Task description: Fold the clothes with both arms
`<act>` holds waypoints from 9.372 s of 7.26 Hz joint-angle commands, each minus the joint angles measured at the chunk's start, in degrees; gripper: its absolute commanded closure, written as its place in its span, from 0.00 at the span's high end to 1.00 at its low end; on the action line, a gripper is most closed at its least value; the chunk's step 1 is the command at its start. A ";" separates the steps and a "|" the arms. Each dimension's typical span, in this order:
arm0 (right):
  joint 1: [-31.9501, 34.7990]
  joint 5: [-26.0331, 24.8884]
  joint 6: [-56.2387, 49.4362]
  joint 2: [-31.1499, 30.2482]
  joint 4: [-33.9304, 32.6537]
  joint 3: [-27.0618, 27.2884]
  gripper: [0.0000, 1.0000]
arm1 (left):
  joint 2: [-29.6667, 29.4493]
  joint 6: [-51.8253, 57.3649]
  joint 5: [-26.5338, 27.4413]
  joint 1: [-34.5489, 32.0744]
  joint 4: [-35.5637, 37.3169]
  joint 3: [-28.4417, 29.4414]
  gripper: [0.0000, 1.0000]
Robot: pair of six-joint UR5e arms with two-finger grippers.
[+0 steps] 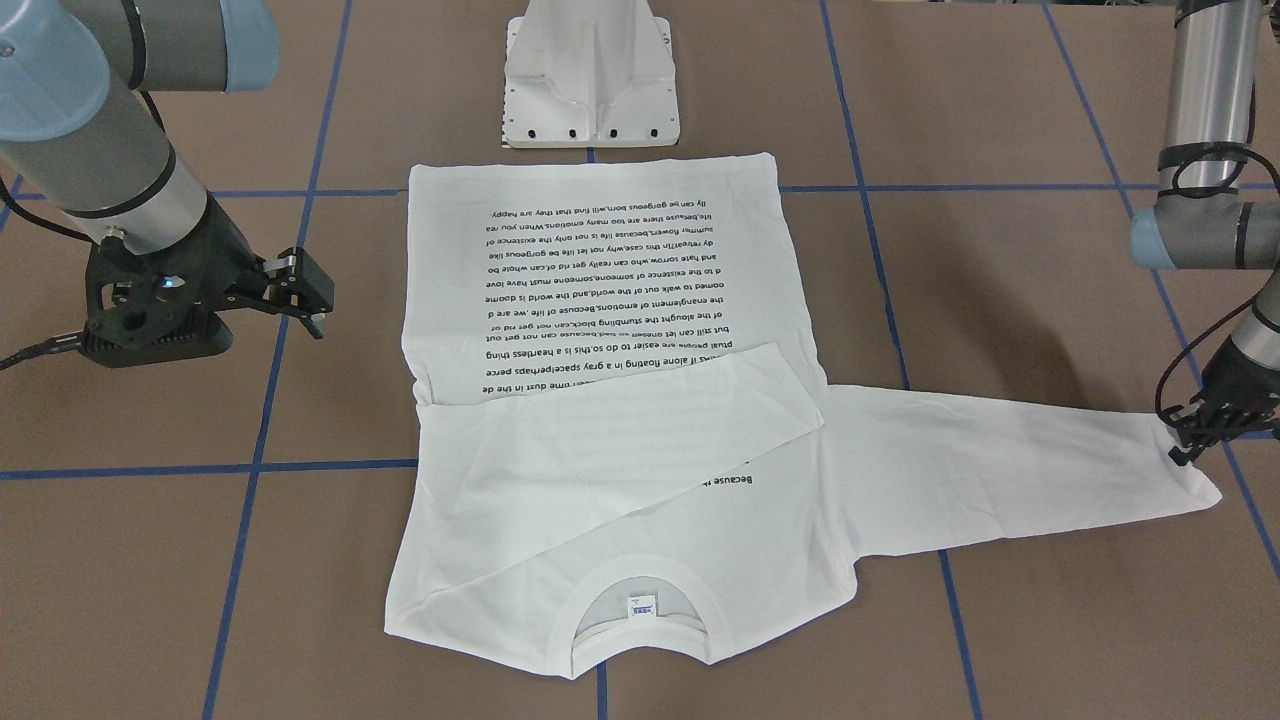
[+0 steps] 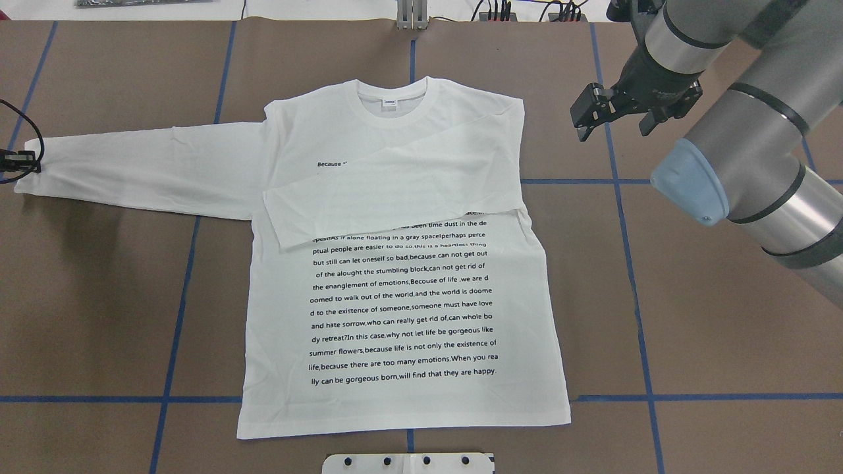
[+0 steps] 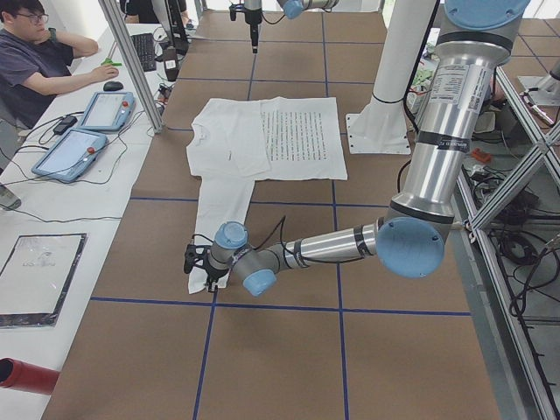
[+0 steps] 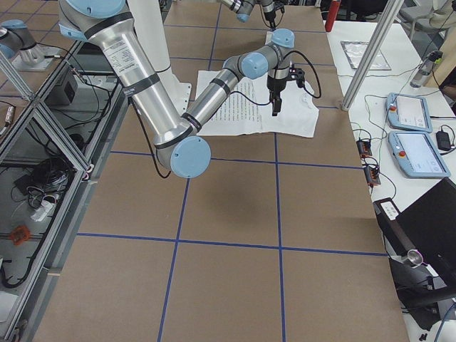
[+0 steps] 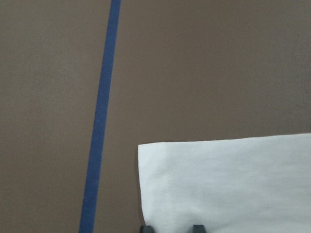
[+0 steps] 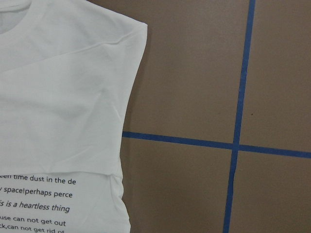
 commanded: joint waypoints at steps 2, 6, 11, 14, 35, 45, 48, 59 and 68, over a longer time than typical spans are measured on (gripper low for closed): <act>0.02 -0.09 0.09 -3.32 -0.02 2.83 1.00 | 0.28 -0.47 -6.81 -0.09 1.51 -5.50 0.00; 0.11 -0.88 -0.70 -8.43 0.69 3.72 1.00 | -8.74 -2.21 -10.42 -0.18 27.76 -22.50 0.00; 0.20 -3.25 -4.12 -16.84 9.52 3.28 1.00 | -36.20 -37.59 -14.37 11.85 38.69 -26.03 0.00; 0.63 -3.25 -7.73 -21.44 12.64 3.02 1.00 | -47.96 -49.47 -14.37 16.42 36.16 -20.47 0.00; -10.66 -6.22 12.69 -21.36 22.56 5.90 1.00 | -32.25 -34.35 4.08 31.92 33.85 -27.80 0.99; -47.26 -29.44 46.32 -25.05 22.04 15.50 0.98 | -11.15 -26.48 7.43 31.02 42.38 -51.67 0.98; -47.26 -28.65 46.32 -25.05 22.04 13.13 0.94 | -11.32 -26.48 7.34 31.02 42.21 -51.58 0.98; -47.18 -26.89 46.49 -25.14 22.48 12.07 0.56 | -12.38 -26.57 7.25 31.11 42.03 -50.96 0.98; -47.44 -27.68 46.41 -24.61 22.57 13.30 0.00 | -11.77 -27.44 7.60 31.29 42.73 -51.31 0.98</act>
